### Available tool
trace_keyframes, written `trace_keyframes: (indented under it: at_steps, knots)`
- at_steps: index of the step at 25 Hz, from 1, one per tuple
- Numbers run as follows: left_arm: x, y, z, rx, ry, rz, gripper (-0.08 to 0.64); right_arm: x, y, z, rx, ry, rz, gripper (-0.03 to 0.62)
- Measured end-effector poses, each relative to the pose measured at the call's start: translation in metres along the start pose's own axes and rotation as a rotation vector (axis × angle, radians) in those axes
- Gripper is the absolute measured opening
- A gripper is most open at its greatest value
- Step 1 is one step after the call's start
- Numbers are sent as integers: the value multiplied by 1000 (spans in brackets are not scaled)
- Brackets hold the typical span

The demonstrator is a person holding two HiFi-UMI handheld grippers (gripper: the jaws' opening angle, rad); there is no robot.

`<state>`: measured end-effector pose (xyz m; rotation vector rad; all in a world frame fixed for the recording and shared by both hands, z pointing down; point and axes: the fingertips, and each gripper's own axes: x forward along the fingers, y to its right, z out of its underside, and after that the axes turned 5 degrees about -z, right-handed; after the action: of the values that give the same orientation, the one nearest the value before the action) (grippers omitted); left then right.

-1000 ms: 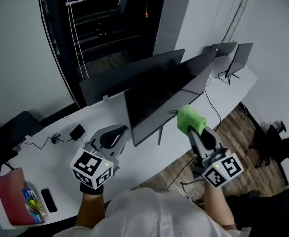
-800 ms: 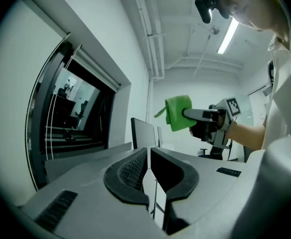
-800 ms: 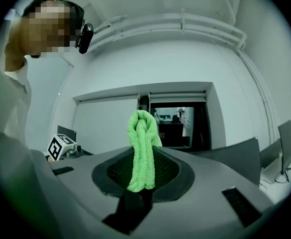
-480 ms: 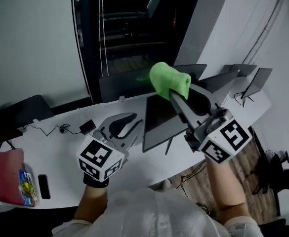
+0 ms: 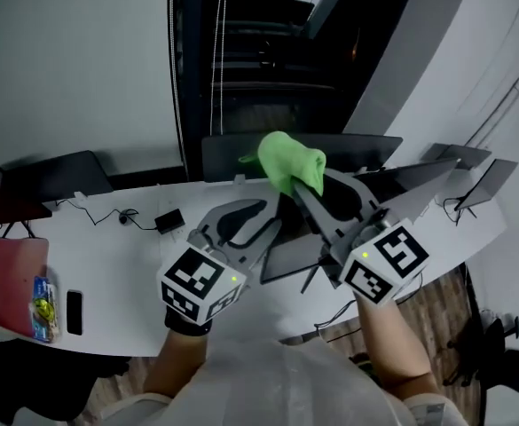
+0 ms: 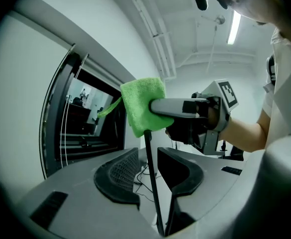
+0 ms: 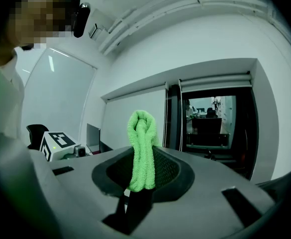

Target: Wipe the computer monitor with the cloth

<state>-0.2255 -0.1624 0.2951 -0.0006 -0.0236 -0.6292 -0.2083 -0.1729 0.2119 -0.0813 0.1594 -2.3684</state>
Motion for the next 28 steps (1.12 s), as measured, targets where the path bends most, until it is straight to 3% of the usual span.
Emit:
trace_keyframes:
  at_steps: [9,28]
  knots:
    - [15,-3,-10,9,19,-37,115,6,2,18,-128,-89,-34,72]
    - [19,3,-20,33,24,-85,112,-10,28,25,-115,-93,-22,72]
